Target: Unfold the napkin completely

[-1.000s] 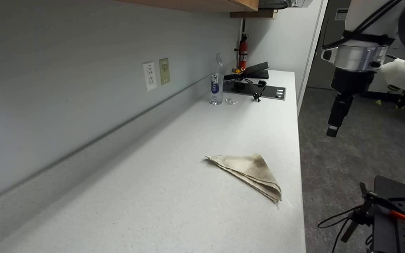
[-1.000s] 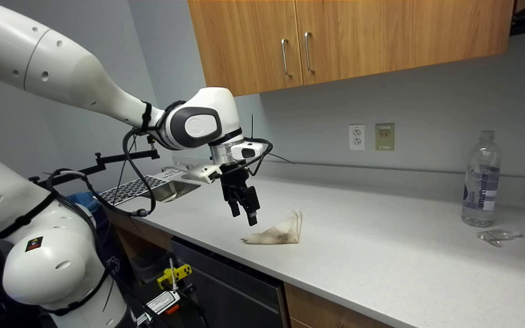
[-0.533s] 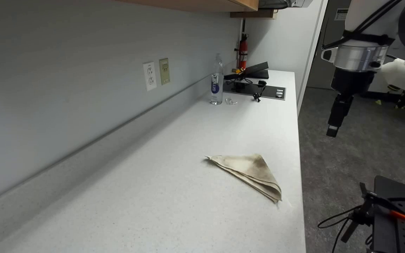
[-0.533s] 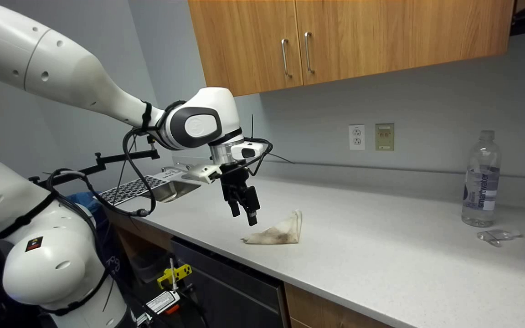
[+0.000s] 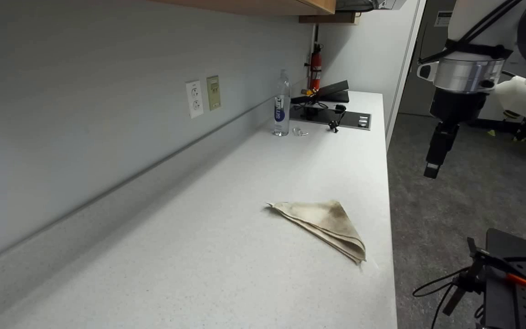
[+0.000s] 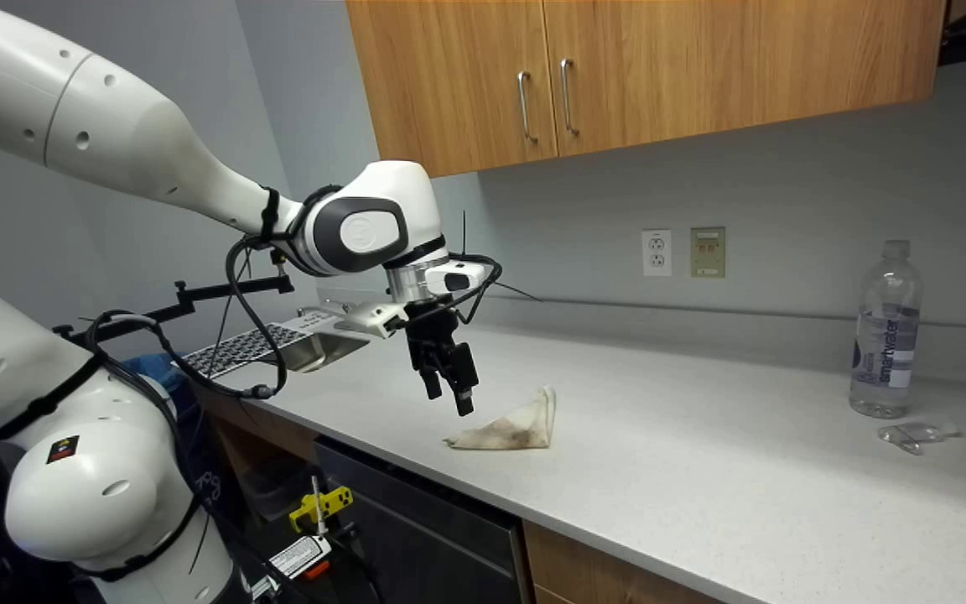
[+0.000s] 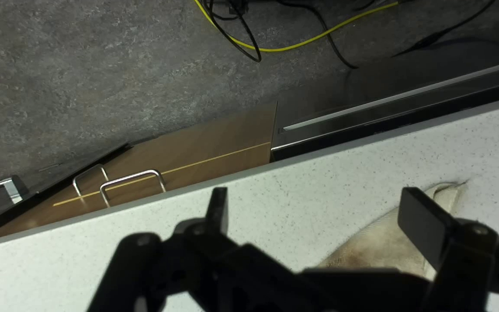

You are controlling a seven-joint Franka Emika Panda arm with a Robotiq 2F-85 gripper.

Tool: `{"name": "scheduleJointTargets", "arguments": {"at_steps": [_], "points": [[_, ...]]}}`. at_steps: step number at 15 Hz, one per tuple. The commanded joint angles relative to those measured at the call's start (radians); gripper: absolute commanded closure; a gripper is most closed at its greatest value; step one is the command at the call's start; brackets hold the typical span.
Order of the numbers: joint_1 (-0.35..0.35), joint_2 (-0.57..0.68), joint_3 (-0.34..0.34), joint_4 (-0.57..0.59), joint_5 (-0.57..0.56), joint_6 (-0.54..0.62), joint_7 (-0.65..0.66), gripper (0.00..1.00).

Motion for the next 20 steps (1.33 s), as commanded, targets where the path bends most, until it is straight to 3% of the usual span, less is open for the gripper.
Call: {"name": "scheduleJointTargets", "arguments": {"at_steps": [1, 9, 20], "points": [[0.009, 0.0, -0.008, 0.001, -0.004, -0.002, 0.004, 0.0], [0.011, 0.018, -0.005, 0.015, -0.006, 0.003, 0.004, 0.0], [0.094, 0.154, 0.017, 0.148, 0.032, 0.028, -0.03, 0.0]]}}
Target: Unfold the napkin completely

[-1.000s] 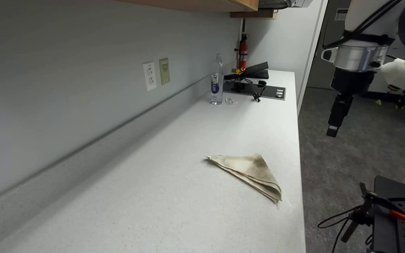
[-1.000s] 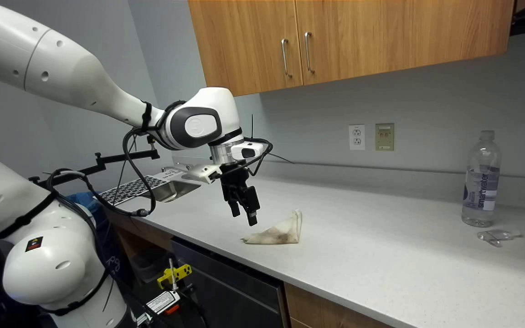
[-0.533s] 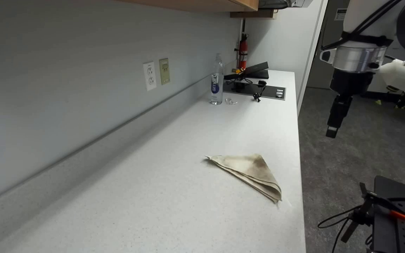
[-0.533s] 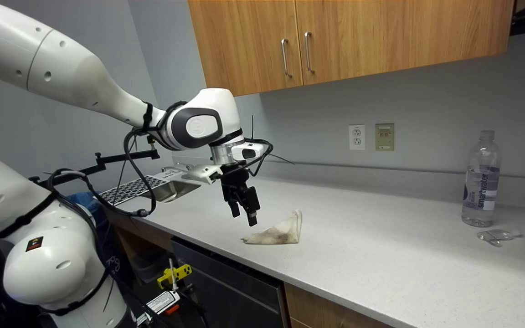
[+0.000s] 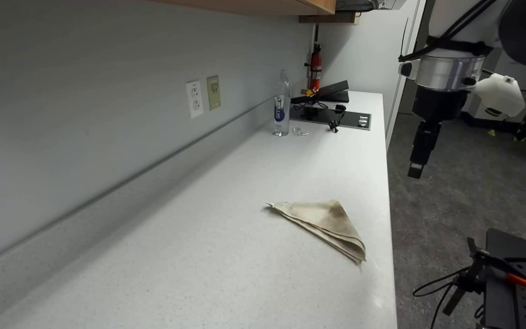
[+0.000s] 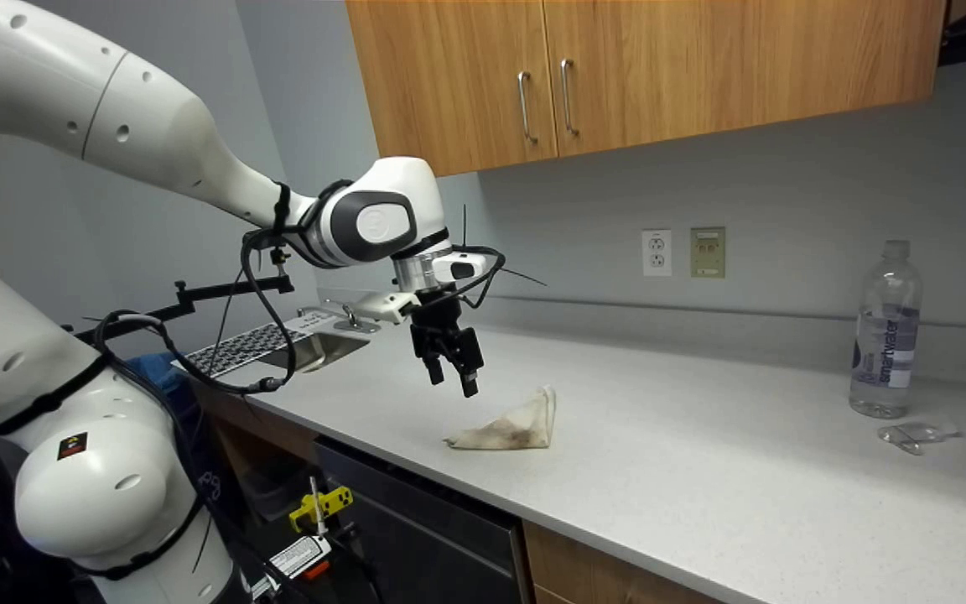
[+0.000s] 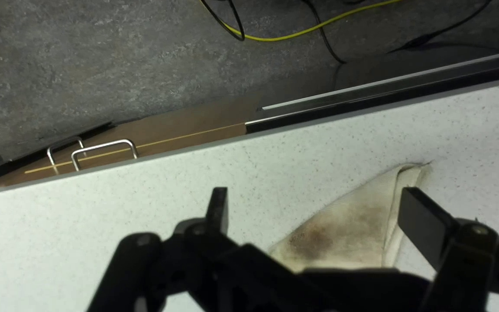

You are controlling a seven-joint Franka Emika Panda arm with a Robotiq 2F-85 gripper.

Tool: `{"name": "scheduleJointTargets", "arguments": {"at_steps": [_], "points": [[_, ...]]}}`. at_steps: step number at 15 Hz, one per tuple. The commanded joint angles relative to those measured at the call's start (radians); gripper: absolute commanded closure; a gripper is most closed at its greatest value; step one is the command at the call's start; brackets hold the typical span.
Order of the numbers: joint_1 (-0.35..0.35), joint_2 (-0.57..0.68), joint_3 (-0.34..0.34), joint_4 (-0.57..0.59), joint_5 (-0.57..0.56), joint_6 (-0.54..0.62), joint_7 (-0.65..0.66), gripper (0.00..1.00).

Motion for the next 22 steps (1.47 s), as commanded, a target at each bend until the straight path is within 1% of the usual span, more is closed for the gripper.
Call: {"name": "scheduleJointTargets", "arguments": {"at_steps": [1, 4, 8, 10, 12, 14, 15, 17, 22], "points": [[0.037, 0.099, 0.01, 0.087, 0.024, 0.033, -0.028, 0.0], [0.052, 0.185, 0.033, 0.146, -0.003, 0.091, -0.017, 0.0], [0.059, 0.317, 0.064, 0.236, -0.068, 0.169, -0.015, 0.0], [0.066, 0.378, 0.073, 0.284, -0.098, 0.186, -0.014, 0.0], [0.079, 0.42, 0.076, 0.323, -0.105, 0.186, -0.037, 0.0], [0.09, 0.438, 0.077, 0.344, -0.115, 0.183, -0.051, 0.0], [0.087, 0.407, 0.069, 0.301, -0.091, 0.185, -0.027, 0.0], [0.094, 0.428, 0.07, 0.323, -0.095, 0.185, -0.034, 0.0], [0.093, 0.44, 0.066, 0.33, -0.106, 0.188, -0.024, 0.0]]}}
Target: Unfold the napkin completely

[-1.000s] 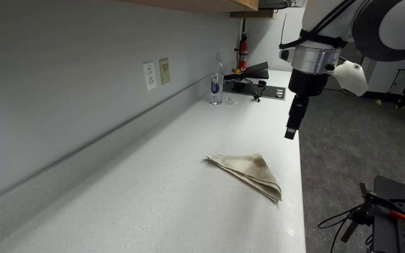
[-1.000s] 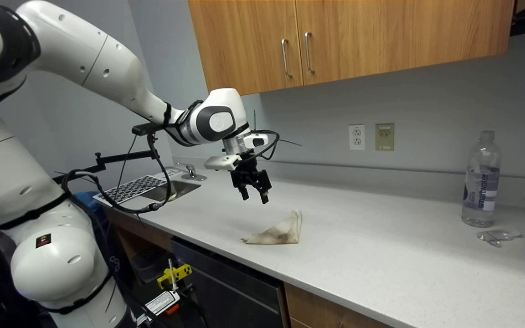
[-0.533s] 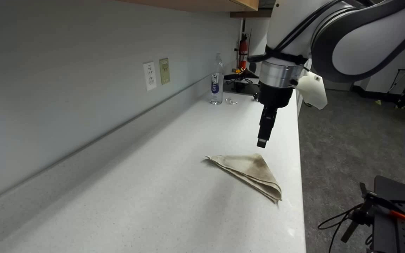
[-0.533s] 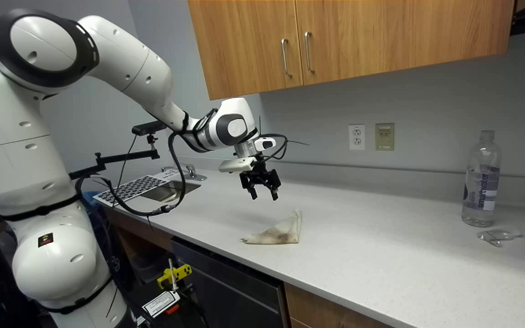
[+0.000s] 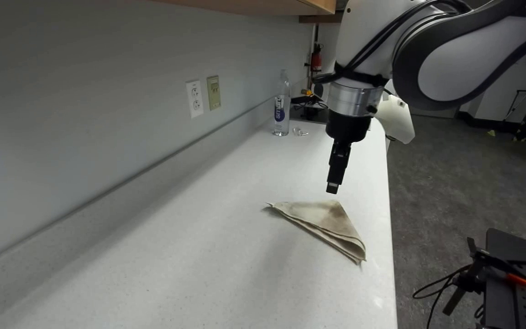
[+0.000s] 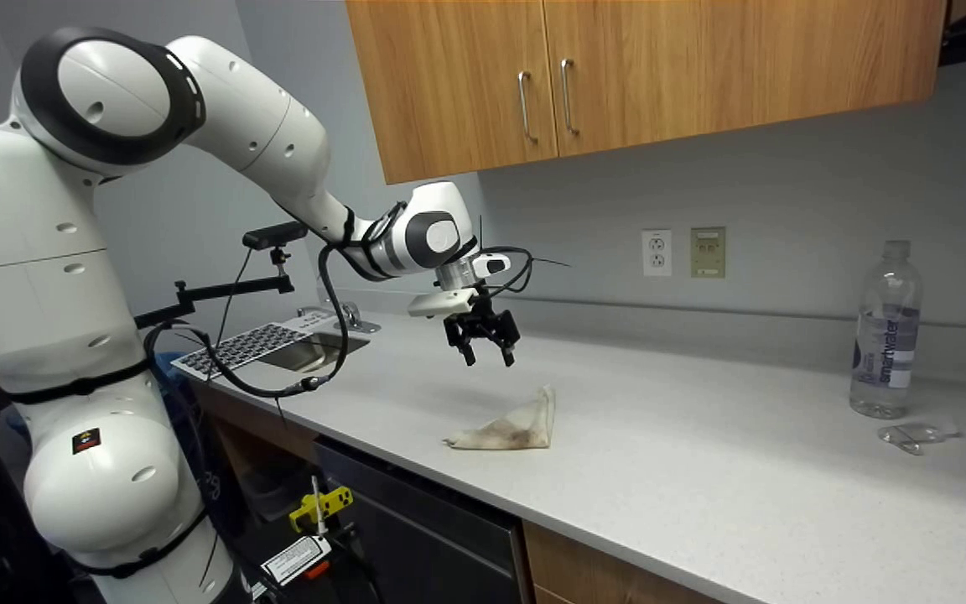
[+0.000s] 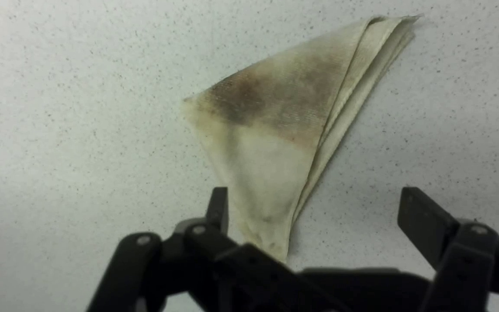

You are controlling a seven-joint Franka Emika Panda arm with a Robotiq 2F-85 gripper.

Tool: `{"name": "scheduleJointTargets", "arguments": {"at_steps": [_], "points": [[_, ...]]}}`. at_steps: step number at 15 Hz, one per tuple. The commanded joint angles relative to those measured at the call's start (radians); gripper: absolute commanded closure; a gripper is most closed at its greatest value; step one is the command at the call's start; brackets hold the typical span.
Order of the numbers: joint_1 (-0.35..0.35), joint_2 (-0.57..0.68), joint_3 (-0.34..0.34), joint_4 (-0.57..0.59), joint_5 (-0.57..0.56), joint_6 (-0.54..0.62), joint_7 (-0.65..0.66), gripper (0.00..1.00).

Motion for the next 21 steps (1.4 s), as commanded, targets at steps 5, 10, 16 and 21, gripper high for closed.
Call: {"name": "scheduleJointTargets", "arguments": {"at_steps": [5, 10, 16, 21], "points": [[0.022, 0.094, -0.021, 0.062, -0.122, -0.012, 0.13, 0.0], [0.061, 0.201, -0.027, 0.154, -0.196, -0.004, 0.219, 0.0], [0.081, 0.317, -0.038, 0.256, -0.178, 0.052, 0.186, 0.0], [0.059, 0.389, -0.054, 0.305, -0.143, 0.152, 0.108, 0.0]]}}
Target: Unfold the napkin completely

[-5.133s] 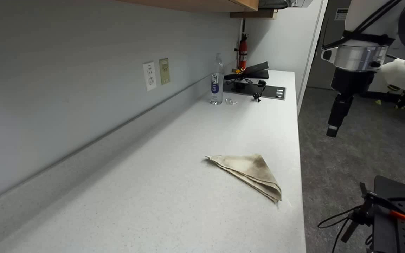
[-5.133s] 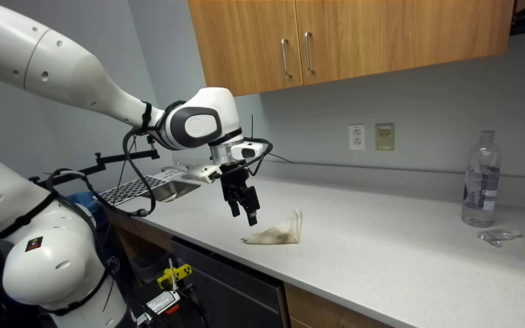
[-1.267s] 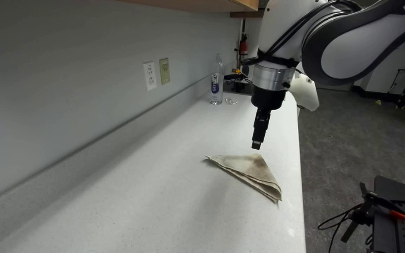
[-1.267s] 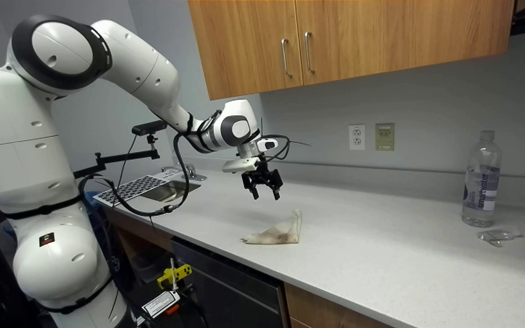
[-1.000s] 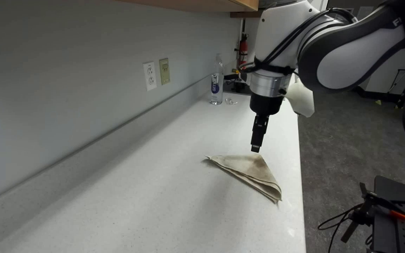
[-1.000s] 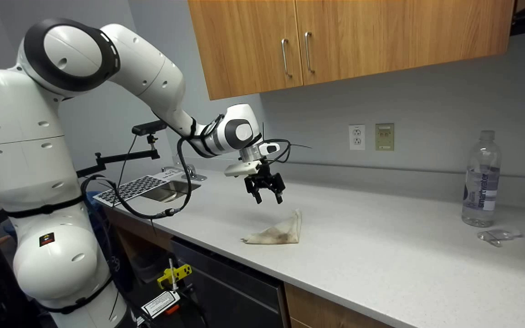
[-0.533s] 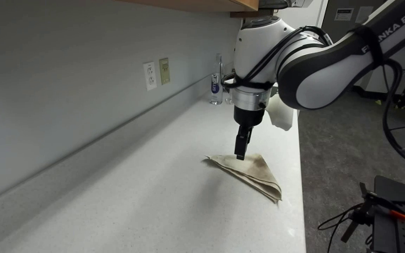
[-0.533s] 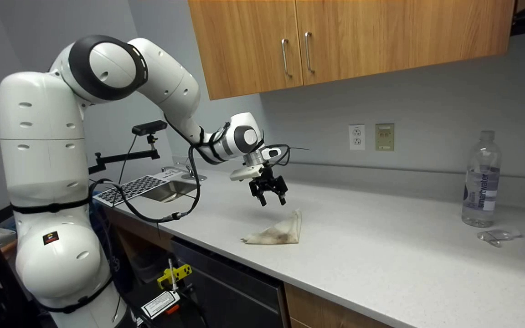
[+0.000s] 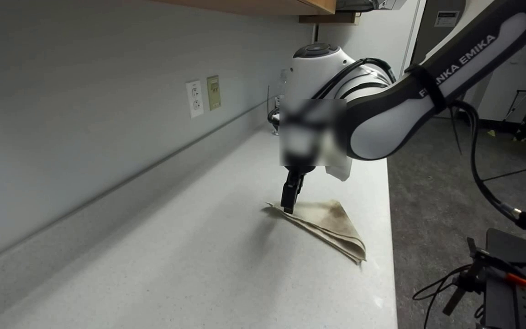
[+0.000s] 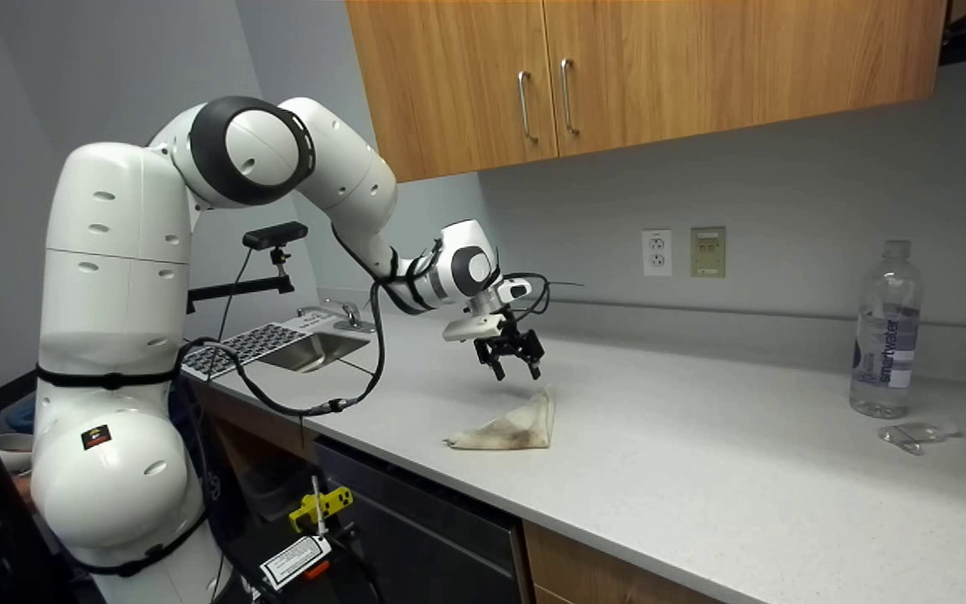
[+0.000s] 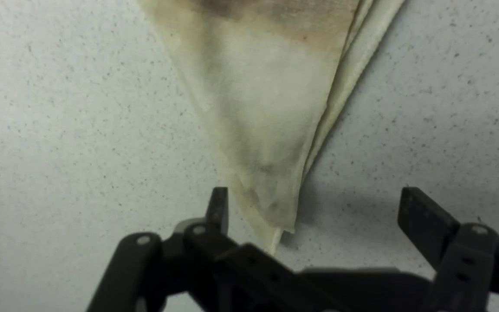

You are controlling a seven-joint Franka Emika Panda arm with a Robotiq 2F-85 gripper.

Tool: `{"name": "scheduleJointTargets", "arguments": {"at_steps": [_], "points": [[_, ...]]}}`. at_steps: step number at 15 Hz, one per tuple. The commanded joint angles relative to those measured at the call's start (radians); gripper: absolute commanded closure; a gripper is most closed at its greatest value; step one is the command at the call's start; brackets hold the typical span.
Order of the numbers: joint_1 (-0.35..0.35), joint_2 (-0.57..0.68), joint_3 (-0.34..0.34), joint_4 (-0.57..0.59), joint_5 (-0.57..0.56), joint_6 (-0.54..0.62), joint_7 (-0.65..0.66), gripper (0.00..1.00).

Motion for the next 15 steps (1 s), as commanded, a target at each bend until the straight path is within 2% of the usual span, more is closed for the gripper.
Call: {"name": "scheduleJointTargets", "arguments": {"at_steps": [1, 8, 14, 15], "points": [[-0.014, 0.063, -0.016, 0.064, 0.047, 0.057, -0.092, 0.0], [-0.093, 0.119, 0.046, 0.093, 0.251, 0.092, -0.322, 0.07], [-0.108, 0.144, 0.054, 0.106, 0.316, 0.078, -0.374, 0.12], [-0.108, 0.148, 0.053, 0.109, 0.319, 0.077, -0.376, 0.16]]}}
